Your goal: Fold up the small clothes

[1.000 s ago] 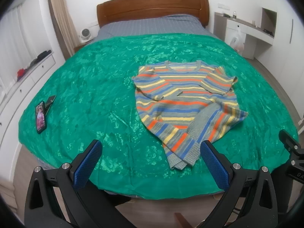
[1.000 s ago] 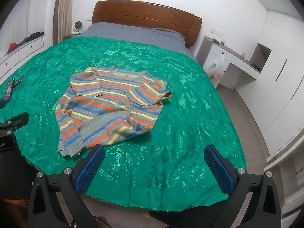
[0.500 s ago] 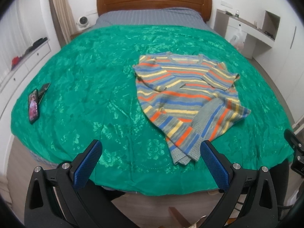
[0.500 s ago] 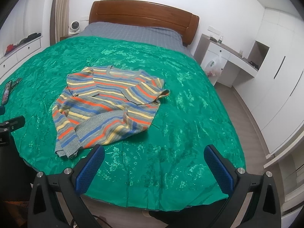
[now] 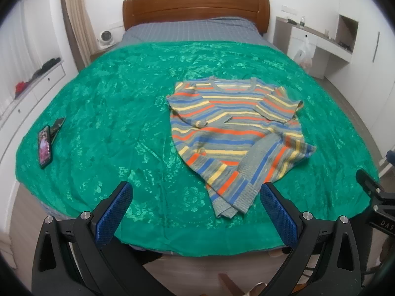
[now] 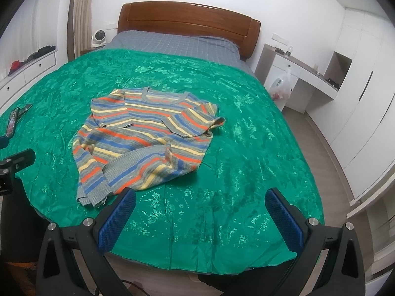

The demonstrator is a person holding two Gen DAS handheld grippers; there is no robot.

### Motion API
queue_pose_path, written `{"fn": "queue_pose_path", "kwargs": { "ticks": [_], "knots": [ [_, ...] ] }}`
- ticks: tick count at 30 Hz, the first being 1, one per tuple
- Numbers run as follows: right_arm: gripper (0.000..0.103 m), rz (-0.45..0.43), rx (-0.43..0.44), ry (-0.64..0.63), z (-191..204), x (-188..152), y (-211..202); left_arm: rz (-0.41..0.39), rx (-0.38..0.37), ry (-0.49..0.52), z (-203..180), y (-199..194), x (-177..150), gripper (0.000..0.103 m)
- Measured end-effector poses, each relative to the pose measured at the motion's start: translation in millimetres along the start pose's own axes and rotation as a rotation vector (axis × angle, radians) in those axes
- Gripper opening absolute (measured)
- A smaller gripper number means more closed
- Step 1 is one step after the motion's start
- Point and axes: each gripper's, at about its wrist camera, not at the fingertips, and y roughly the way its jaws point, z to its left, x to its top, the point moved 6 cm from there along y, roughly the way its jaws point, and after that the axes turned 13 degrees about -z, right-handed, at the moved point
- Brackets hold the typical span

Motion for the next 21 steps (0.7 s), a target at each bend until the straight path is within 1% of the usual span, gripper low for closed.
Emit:
{"fn": "queue_pose_path", "kwargs": {
  "ticks": [8, 16, 17, 19, 21],
  "knots": [
    [0.103, 0.011, 0.016, -0.001, 2, -3, 1, 0.006, 0.031, 0.014, 1, 2, -4, 0.103],
    [0.103, 0.009, 0.028, -0.007, 4, -3, 3, 0.013, 0.039, 0.014, 4, 6, -6, 0.103],
    [0.103, 0.004, 0.039, -0.011, 4, -3, 6, 0.017, 0.029, 0.012, 4, 9, -7, 0.103],
    [0.103, -0.017, 0.067, -0.026, 1, 0, 18, 0.042, -0.021, 0.004, 0, 22, -15, 0.103],
    [0.103, -0.03, 0.052, -0.072, -9, 2, 45, 0.101, -0.112, 0.0, -10, 46, -31, 0.103]
  ]
}}
